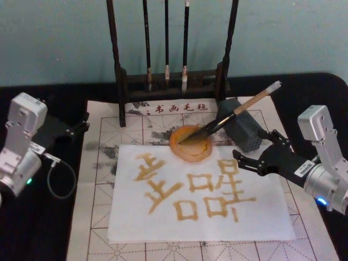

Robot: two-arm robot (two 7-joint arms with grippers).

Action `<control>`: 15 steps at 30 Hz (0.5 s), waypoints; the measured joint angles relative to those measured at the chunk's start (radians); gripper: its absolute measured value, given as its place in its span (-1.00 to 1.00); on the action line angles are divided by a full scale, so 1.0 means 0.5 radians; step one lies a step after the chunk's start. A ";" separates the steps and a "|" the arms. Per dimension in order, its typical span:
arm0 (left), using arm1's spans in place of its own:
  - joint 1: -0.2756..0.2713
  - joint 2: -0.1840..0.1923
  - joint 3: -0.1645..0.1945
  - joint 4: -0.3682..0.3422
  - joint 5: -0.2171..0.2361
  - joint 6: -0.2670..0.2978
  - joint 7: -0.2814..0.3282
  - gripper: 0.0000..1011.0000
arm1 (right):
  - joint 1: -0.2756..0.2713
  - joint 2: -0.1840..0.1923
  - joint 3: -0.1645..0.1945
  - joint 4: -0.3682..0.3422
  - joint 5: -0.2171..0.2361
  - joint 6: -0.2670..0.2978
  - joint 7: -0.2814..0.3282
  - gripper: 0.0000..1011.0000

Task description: Pick up the brush from the inkstone, write on the paper, then place the brush back to its original position.

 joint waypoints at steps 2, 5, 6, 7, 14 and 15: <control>0.000 0.000 0.000 0.000 0.000 0.000 0.000 0.98 | -0.002 -0.006 0.008 0.000 -0.011 0.003 0.001 0.98; 0.000 0.000 0.000 0.000 0.000 0.000 0.000 0.98 | -0.003 -0.008 0.011 0.000 -0.014 0.004 0.001 0.98; 0.000 0.000 0.000 0.000 0.000 0.000 0.000 0.98 | -0.003 -0.008 0.011 0.000 -0.014 0.004 0.001 0.98; 0.000 0.000 0.000 0.000 0.000 0.000 0.000 0.98 | -0.003 -0.008 0.011 0.000 -0.014 0.004 0.001 0.98; 0.000 0.000 0.000 0.000 0.000 0.000 0.000 0.98 | -0.003 -0.007 0.009 0.000 -0.013 0.002 0.001 0.98; 0.000 0.000 0.000 0.000 0.000 0.000 0.000 0.98 | -0.003 -0.006 0.009 0.000 -0.013 0.002 0.001 0.98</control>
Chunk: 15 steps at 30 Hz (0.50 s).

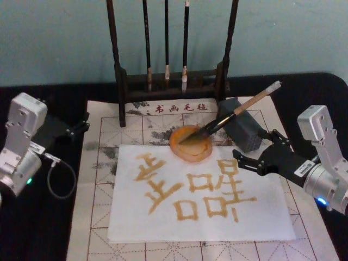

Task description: Pick up the brush from the inkstone, write on the paper, then place the brush back to its original position.

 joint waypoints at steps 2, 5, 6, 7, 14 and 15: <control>0.000 0.000 0.000 0.000 0.000 0.000 0.000 0.98 | 0.000 0.000 0.000 0.000 0.001 0.000 0.000 0.98; 0.000 0.000 0.000 0.000 0.000 0.000 0.000 0.98 | 0.000 0.001 -0.001 0.000 0.002 -0.001 0.000 0.98; 0.000 0.000 0.000 0.000 0.000 0.000 0.000 0.98 | 0.000 0.001 -0.001 0.000 0.002 -0.001 0.000 0.98; 0.000 0.000 0.000 0.000 0.000 0.000 0.000 0.98 | 0.000 0.001 -0.001 0.000 0.003 -0.001 0.000 0.98; 0.000 0.000 0.000 0.000 0.000 0.000 0.000 0.98 | 0.000 0.001 -0.003 0.000 0.005 -0.002 -0.001 0.98; 0.000 0.000 0.000 0.000 0.000 0.000 0.000 0.98 | 0.000 0.001 -0.003 0.000 0.005 -0.002 -0.001 0.98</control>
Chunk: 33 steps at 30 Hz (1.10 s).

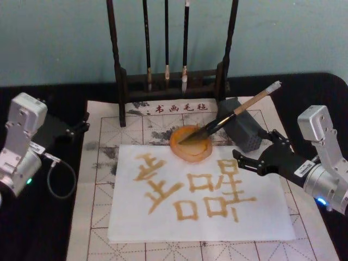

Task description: Pick up the brush from the inkstone, write on the paper, then place the brush back to its original position.

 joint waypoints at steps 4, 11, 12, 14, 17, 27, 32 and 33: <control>0.000 0.000 0.000 0.000 0.000 0.000 0.000 0.98 | 0.000 0.000 0.000 0.000 0.001 -0.001 0.000 0.98; 0.000 0.000 0.000 0.000 0.000 0.000 0.000 0.98 | 0.000 0.000 0.000 0.000 0.002 -0.001 0.000 0.98; 0.000 0.000 0.000 0.000 0.000 0.000 0.000 0.98 | 0.000 0.000 0.000 0.000 0.003 -0.001 0.000 0.98; 0.000 0.000 0.000 0.000 0.000 0.000 0.000 0.98 | 0.000 0.000 0.000 0.000 0.003 -0.001 0.000 0.98; 0.000 0.000 0.000 0.000 0.000 0.000 0.000 0.98 | 0.000 0.000 0.000 0.000 0.003 -0.001 0.000 0.98; 0.000 0.000 0.000 0.000 0.000 0.000 0.000 0.98 | 0.000 0.000 0.000 0.000 0.003 -0.001 0.000 0.98; 0.000 0.000 0.000 0.000 0.000 0.000 0.000 0.98 | 0.000 0.000 0.000 0.000 0.003 -0.001 0.000 0.98; 0.000 0.000 0.000 0.000 0.000 0.000 0.000 0.98 | 0.000 0.000 0.000 0.000 0.003 -0.001 0.000 0.98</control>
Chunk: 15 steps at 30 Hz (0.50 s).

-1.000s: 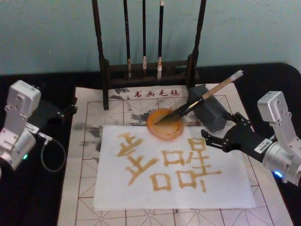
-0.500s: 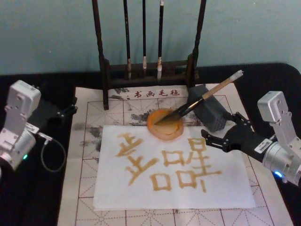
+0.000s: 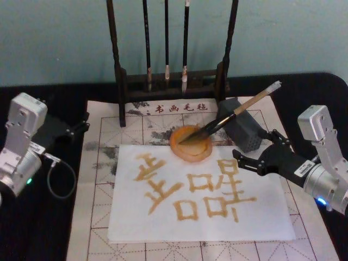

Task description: Pick up the brush from the inkstone, write on the paper, then place the brush back to its original position.

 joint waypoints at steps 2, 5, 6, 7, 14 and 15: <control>0.000 0.000 0.000 0.000 0.000 0.000 0.000 0.98 | 0.000 0.000 0.000 0.000 0.000 0.000 0.000 0.98; 0.000 0.000 0.000 0.000 0.000 0.000 0.000 0.98 | 0.000 0.000 0.000 0.000 0.000 0.000 0.000 0.98; 0.000 0.000 0.000 0.000 0.000 0.000 0.000 0.98 | 0.000 0.000 0.000 0.000 0.000 0.000 0.000 0.98; 0.000 0.000 0.000 0.000 0.000 0.000 0.000 0.98 | 0.000 0.000 0.000 0.000 0.000 0.000 0.000 0.98; 0.000 0.000 0.000 0.000 0.000 0.000 0.000 0.98 | 0.000 0.000 0.000 0.000 0.000 0.000 0.000 0.98; 0.000 0.000 0.000 0.000 0.000 0.000 0.000 0.98 | 0.000 0.000 0.000 0.000 0.000 0.000 0.000 0.98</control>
